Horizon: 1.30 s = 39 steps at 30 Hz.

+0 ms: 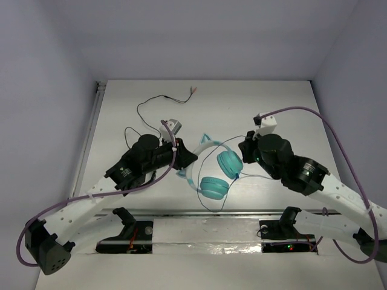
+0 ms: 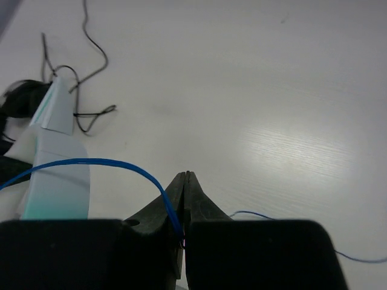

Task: Wrap the headphones

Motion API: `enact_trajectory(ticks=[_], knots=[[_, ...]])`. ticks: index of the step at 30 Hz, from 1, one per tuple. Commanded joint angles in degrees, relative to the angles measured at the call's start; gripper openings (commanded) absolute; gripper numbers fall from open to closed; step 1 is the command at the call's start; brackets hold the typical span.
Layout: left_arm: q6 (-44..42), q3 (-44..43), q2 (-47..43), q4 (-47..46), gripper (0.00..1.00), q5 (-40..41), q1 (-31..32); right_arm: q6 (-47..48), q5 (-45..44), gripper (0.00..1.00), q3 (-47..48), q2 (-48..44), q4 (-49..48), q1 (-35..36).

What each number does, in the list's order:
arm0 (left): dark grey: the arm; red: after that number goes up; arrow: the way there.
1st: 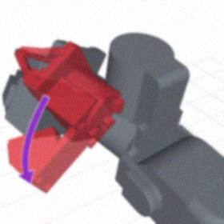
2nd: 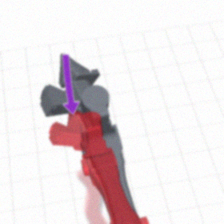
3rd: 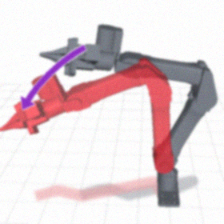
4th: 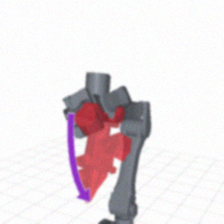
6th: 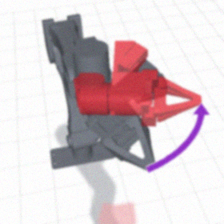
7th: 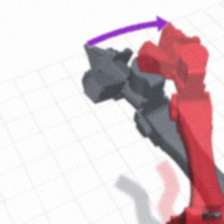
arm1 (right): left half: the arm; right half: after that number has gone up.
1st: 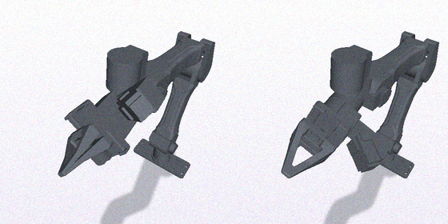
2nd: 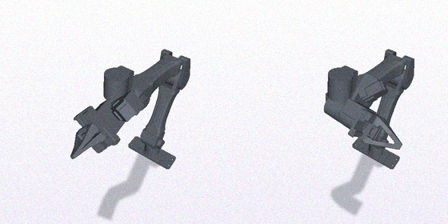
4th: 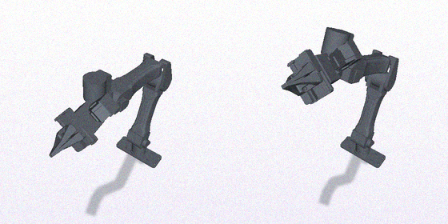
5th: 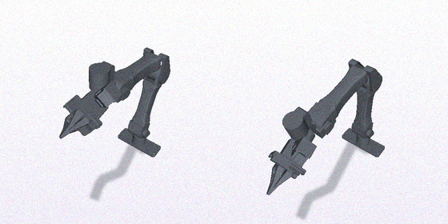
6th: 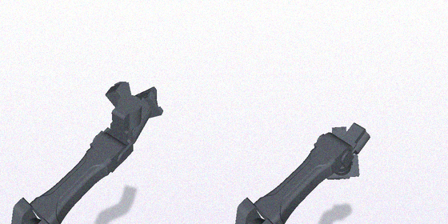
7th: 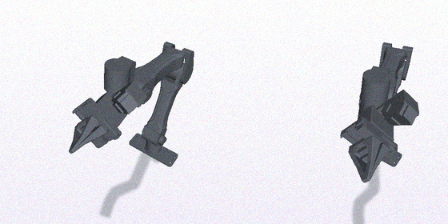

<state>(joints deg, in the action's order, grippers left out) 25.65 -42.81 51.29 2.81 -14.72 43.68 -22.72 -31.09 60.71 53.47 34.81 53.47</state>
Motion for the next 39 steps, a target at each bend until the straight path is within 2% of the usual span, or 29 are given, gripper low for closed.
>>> enact_trajectory(ticks=[1,6,10,16,23,25,27,30,31,34,39], knots=[[3.61,-4.65,-2.42,-5.97,0.00,-1.37,-0.09,-0.66,7.43,0.04,-5.75,-4.50,-13.69,-0.83],[5.81,-6.06,-4.00,-7.11,0.00,2.67,-0.09,-1.88,18.50,0.07,-14.99,-8.64,-31.00,-0.83],[6.69,-8.69,-5.58,-5.71,0.00,8.72,-0.09,-4.60,20.02,0.06,-20.96,-9.09,-39.35,-0.83],[7.75,-11.42,-6.99,-4.83,0.00,14.19,-0.09,-6.90,25.90,0.06,-27.56,-9.26,-48.94,-0.83],[11.17,-12.13,-5.50,-9.30,0.00,13.32,-0.09,-7.60,28.98,0.08,-31.00,-7.24,-57.38,-0.83],[11.88,-11.69,-5.06,-10.89,0.00,12.52,-0.09,-7.51,28.11,0.13,-30.91,-6.98,-57.66,-0.83],[12.41,-11.34,-4.62,-12.03,0.00,11.65,-0.09,-7.60,26.18,0.26,-30.82,-7.15,-57.92,-0.83],[12.67,-11.86,-2.86,-11.60,0.00,10.86,-0.09,-6.73,23.81,0.37,-30.48,-8.21,-57.40,-0.83],[12.76,-11.77,-2.42,-11.86,0.00,10.51,-0.09,-6.38,23.19,0.44,-30.21,-8.38,-57.05,-0.83],[13.28,-11.86,-2.07,-12.56,0.00,9.63,-0.09,-5.06,21.60,0.56,-29.86,-7.86,-57.04,-0.83],[14.69,-12.56,-2.77,-11.87,0.00,11.20,-0.09,-4.35,25.19,0.60,-31.44,-4.88,-60.63,-0.83]])
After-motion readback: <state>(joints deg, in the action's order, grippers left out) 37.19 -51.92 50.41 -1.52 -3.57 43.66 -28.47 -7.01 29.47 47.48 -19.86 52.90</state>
